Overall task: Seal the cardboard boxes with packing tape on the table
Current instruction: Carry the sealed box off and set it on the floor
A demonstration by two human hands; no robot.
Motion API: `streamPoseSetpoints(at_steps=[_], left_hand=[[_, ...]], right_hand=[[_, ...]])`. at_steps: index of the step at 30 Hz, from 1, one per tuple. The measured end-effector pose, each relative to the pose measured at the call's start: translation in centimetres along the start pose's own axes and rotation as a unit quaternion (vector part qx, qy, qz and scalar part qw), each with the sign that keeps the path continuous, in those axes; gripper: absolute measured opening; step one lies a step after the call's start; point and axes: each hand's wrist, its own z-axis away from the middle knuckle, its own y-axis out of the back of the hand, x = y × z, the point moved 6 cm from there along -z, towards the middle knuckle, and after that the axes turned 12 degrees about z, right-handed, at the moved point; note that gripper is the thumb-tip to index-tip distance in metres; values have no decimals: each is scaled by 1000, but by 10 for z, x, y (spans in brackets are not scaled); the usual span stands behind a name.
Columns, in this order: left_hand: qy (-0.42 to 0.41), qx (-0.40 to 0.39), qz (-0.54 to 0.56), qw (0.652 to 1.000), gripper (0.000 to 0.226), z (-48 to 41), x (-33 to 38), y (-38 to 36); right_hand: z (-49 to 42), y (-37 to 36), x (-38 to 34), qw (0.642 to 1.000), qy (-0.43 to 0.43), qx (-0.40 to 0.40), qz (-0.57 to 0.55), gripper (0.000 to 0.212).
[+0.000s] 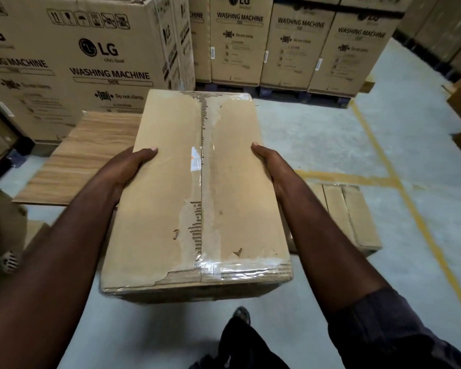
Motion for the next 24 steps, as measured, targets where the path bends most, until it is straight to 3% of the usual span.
streamPoseSetpoints(at_steps=[5, 10, 17, 22, 24], left_hand=[[-12, 8, 4, 1000, 20, 40, -9, -47], [-21, 19, 7, 1000, 24, 63, -29, -130], [-23, 27, -7, 999, 30, 78, -80, -273], [-21, 17, 7, 1000, 27, 82, -115, -358], [-23, 8, -7, 1000, 29, 81, -123, -385]], right_hand=[[40, 41, 10, 1000, 6, -1, 0, 40], [70, 122, 23, 995, 25, 38, 85, 32], [72, 281, 65, 993, 15, 76, 85, 55], [85, 371, 88, 992, 16, 99, 78, 62], [93, 397, 88, 991, 17, 111, 73, 53]])
